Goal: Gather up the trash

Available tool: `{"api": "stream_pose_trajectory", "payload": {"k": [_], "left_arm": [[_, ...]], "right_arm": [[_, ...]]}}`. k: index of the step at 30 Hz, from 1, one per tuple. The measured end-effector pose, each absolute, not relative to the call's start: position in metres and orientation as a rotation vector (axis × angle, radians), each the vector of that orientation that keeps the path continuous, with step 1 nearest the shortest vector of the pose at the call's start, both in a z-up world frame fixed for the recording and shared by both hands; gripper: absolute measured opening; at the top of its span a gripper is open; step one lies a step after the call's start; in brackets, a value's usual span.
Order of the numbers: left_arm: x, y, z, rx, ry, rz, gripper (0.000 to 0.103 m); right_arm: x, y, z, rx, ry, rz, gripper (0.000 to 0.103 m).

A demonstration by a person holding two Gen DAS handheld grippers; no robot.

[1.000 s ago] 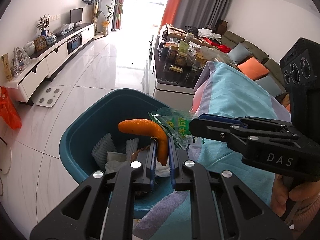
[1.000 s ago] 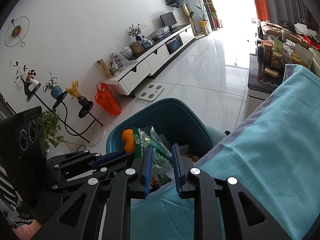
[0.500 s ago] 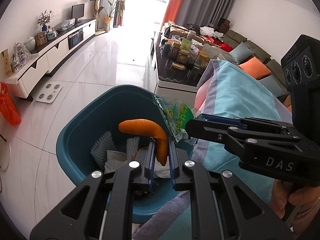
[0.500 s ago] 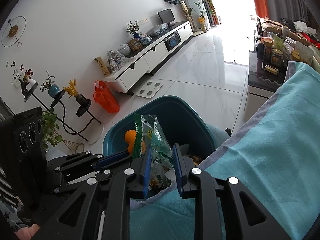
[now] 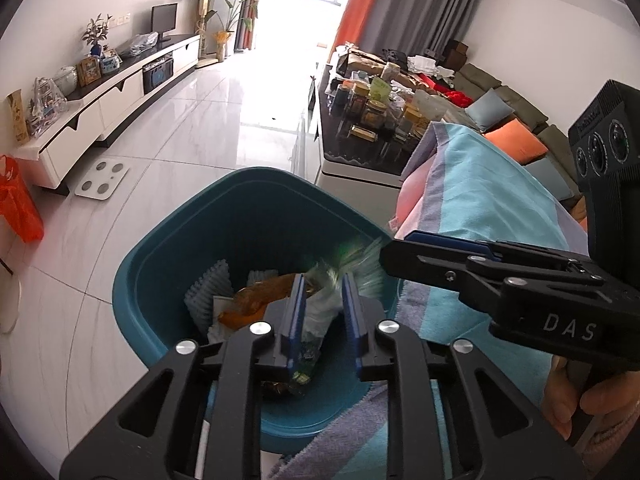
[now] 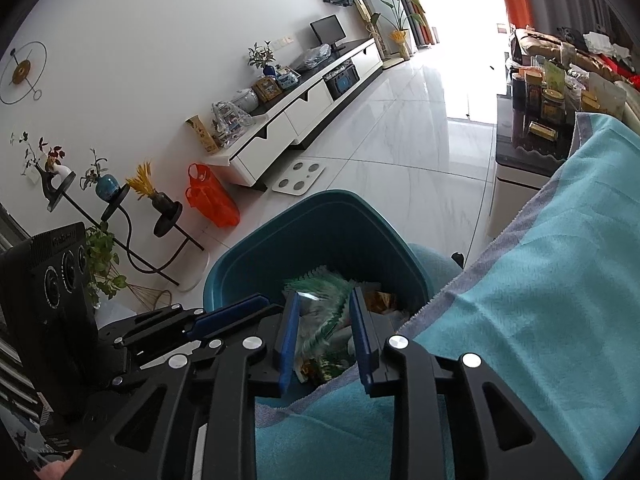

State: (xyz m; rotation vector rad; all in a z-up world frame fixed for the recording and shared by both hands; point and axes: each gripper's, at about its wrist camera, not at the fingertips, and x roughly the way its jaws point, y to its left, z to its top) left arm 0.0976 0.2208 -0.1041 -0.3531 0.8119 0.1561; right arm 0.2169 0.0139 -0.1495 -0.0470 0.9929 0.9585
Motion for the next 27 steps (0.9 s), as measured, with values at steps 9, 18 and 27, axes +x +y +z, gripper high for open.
{"api": "stream_pose_trajectory", "payload": {"k": [9,18,27], "left_arm": [[0.088,0.223,-0.101,-0.351,0.79,0.194,0.041],[0.053,0.202,-0.068,-0.277,0.651,0.172,0.097],[0.016,0.158,-0.05,-0.254,0.514,0.133,0.097]], "right_arm": [[0.216,0.003,-0.145,-0.019,0.981,0.963,0.031],[0.196,-0.044,-0.12,-0.023,0.829,0.904,0.063],[0.158,-0.123,-0.103,-0.052,0.607,0.709,0.093]]}}
